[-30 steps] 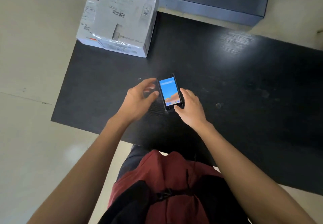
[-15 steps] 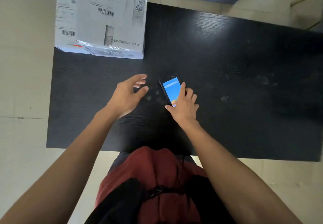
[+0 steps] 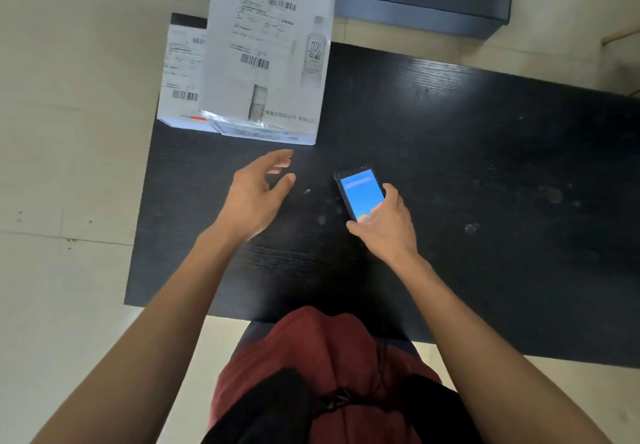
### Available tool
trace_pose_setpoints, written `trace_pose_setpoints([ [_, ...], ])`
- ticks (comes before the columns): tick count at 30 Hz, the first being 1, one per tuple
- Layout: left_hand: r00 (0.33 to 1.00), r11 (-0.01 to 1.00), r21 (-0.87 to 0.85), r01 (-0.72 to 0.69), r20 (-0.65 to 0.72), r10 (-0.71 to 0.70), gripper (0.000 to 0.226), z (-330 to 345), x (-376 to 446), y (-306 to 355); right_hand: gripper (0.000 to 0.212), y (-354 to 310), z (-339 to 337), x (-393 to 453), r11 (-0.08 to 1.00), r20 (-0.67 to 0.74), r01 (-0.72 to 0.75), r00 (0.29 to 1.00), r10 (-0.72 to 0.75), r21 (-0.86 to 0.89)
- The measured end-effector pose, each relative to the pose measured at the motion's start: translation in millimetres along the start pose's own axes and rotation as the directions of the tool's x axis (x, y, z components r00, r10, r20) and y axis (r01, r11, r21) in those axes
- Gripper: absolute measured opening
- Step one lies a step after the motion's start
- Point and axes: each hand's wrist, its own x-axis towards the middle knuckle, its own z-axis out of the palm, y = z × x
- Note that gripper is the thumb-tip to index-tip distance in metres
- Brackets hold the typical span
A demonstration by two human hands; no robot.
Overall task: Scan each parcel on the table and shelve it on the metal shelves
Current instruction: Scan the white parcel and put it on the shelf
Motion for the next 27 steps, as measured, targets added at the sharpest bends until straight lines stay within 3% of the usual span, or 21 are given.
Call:
trace_pose_setpoints([
  [7, 0.959, 0.96, 0.232, -0.154, -0.2, 0.202, 0.036, -40, 29, -12, 0.101, -48, -29, -18, 0.982, -0.025, 0.04, 0.999, -0.036, 0.184],
  [11, 0.945, 0.917, 0.387, -0.095, -0.253, 0.204, 0.038, -55, 48, -27, 0.094, -76, -50, -26, 0.971, -0.038, 0.103, 0.995, -0.097, 0.218],
  [15, 0.971, 0.899, 0.436, -0.032, -0.201, 0.132, 0.05, -64, 64, -40, 0.086, -107, -68, -28, 0.967, -0.022, 0.14, 0.99, -0.138, 0.211],
  [21, 0.96, 0.898, 0.432, -0.087, -0.204, 0.191, 0.052, -51, 61, -42, 0.085, -140, -75, -32, 0.97, -0.021, 0.179, 0.984, -0.178, 0.167],
  [24, 0.959, 0.896, 0.425, -0.127, -0.179, 0.221, 0.054, -41, 53, -44, 0.064, -146, -73, -33, 0.976, -0.02, 0.17, 0.986, -0.168, 0.137],
  [27, 0.957, 0.898, 0.415, -0.15, -0.169, 0.238, 0.057, -34, 49, -46, 0.056, -149, -72, -32, 0.982, 0.002, 0.155, 0.988, -0.156, 0.11],
])
